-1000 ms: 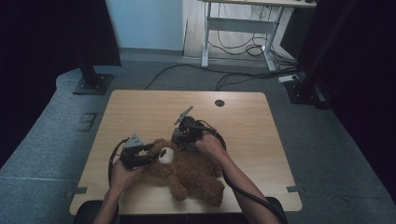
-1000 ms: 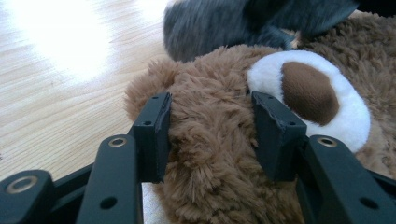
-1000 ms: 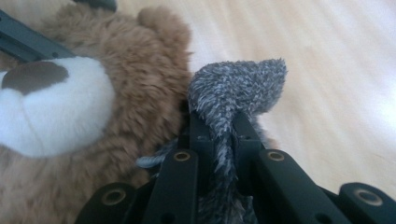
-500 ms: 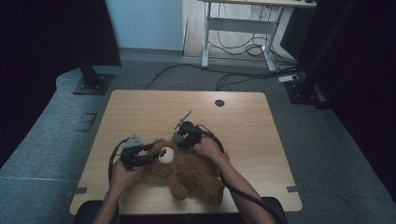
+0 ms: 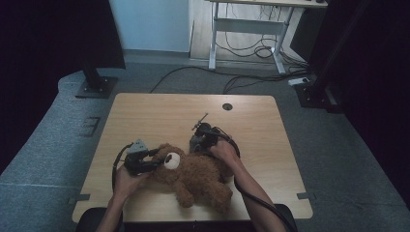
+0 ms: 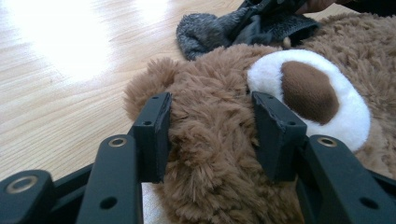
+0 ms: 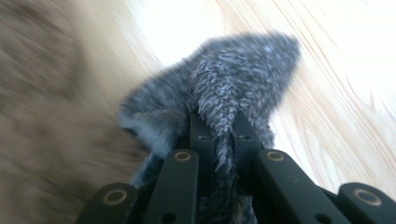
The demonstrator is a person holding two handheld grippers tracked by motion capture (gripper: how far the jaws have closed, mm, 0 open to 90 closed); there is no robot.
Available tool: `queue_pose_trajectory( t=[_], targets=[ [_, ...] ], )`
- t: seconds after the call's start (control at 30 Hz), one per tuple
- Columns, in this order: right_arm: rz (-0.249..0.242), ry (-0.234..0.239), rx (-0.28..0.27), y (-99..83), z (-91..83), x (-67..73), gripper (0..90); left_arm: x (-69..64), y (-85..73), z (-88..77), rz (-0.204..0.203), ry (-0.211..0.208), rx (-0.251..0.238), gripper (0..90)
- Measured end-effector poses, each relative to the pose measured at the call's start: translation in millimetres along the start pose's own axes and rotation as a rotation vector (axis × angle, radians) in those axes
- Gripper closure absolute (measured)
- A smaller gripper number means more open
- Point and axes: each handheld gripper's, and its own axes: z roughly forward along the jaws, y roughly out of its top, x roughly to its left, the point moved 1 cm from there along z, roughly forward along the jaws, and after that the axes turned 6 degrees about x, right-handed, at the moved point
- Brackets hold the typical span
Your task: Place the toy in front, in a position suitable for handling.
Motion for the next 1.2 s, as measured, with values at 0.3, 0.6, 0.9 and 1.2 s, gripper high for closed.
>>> queue_pose_trajectory(
  t=[0.3, 0.6, 0.9, 1.2],
  targets=[
    [0.082, 0.012, -0.072, -29.3, -20.1, -21.4, 82.2, -0.8, 0.1, -1.1, -0.004, -0.004, -0.005, 48.9],
    [0.077, 0.024, -0.200, -39.5, -73.5, -13.8, 82.3, 2.0, 3.4, -13.0, -0.041, -0.063, -0.061, 40.2],
    [0.015, 0.009, -0.286, -30.2, -116.0, 5.5, 82.3, -3.4, 5.9, -47.1, 0.001, -0.028, -0.099, 35.3],
    [-0.075, 0.054, -0.319, 3.5, -117.4, 35.0, 82.3, -4.5, -12.1, -28.8, 0.019, -0.023, 0.035, 36.1]
  ],
)
